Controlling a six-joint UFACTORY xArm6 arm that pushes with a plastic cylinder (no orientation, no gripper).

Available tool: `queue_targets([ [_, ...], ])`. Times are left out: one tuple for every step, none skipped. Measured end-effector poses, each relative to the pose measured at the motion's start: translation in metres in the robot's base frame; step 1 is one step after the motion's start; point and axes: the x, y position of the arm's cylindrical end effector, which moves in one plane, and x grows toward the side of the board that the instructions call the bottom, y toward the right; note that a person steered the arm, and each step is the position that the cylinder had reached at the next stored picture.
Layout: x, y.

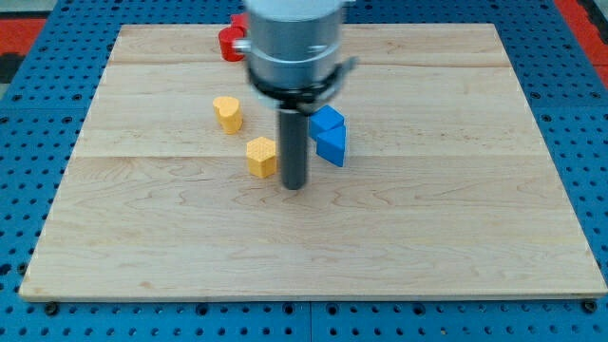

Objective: Separate yellow blocks from blue blocks

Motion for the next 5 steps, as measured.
queue_targets([
  [-0.015, -0.047],
  [-0.044, -0.043],
  [-0.004, -0.036],
  [-0.045, 0.004],
  [-0.055, -0.058],
])
